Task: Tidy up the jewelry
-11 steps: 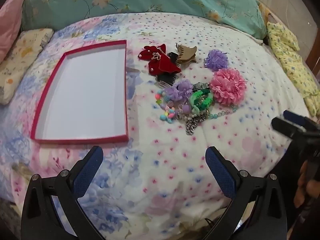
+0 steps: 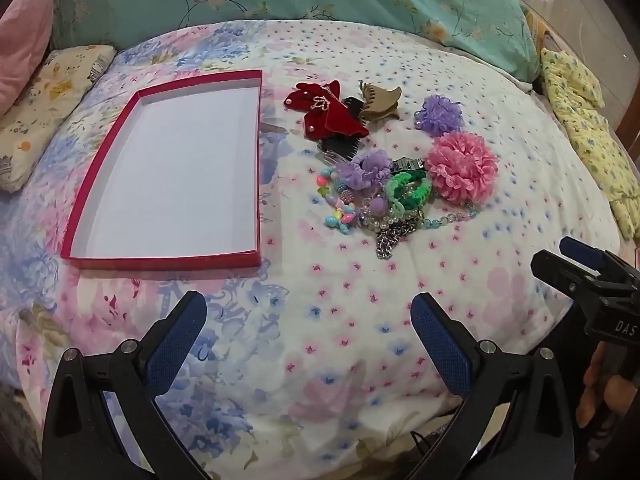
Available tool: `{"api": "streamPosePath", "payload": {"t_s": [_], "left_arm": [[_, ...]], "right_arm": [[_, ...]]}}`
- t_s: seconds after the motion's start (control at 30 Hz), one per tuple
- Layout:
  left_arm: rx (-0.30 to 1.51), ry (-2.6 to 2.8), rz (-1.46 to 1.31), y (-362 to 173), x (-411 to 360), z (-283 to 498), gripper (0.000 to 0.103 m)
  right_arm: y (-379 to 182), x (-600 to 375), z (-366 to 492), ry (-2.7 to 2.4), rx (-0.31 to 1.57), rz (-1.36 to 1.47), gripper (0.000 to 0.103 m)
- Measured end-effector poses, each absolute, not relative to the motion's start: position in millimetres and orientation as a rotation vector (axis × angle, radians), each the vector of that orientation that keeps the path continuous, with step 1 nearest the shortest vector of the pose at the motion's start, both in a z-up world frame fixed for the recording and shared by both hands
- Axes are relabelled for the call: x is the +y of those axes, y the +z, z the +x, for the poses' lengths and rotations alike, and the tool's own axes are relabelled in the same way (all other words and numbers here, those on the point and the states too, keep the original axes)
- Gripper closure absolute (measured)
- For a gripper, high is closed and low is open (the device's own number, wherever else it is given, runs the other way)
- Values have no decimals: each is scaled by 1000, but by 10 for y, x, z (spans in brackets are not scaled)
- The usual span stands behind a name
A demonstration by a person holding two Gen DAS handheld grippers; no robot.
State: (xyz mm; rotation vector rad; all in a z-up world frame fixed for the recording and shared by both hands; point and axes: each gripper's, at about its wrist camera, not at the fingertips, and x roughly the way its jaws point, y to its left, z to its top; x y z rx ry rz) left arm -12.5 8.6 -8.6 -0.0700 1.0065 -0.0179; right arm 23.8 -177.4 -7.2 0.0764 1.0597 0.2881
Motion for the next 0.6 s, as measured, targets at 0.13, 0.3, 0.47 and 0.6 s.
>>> {"api": "streamPosePath", "payload": {"t_s": [0.13, 0.3, 0.47, 0.6], "left_arm": [[1008, -19, -65, -90, 95, -131, 0], [1005, -12, -49, -78, 62, -128, 0], [1014, -6, -49, -108, 58, -119, 0], [1019, -4, -44, -119, 64, -109, 0]], "right_arm": [[-16, -1816, 203, 287, 1049, 80, 3], [15, -1811, 171, 291, 1044, 90, 3], [22, -1786, 162, 299, 1045, 92, 3], [26, -1790, 170, 299, 1046, 93, 3]]}}
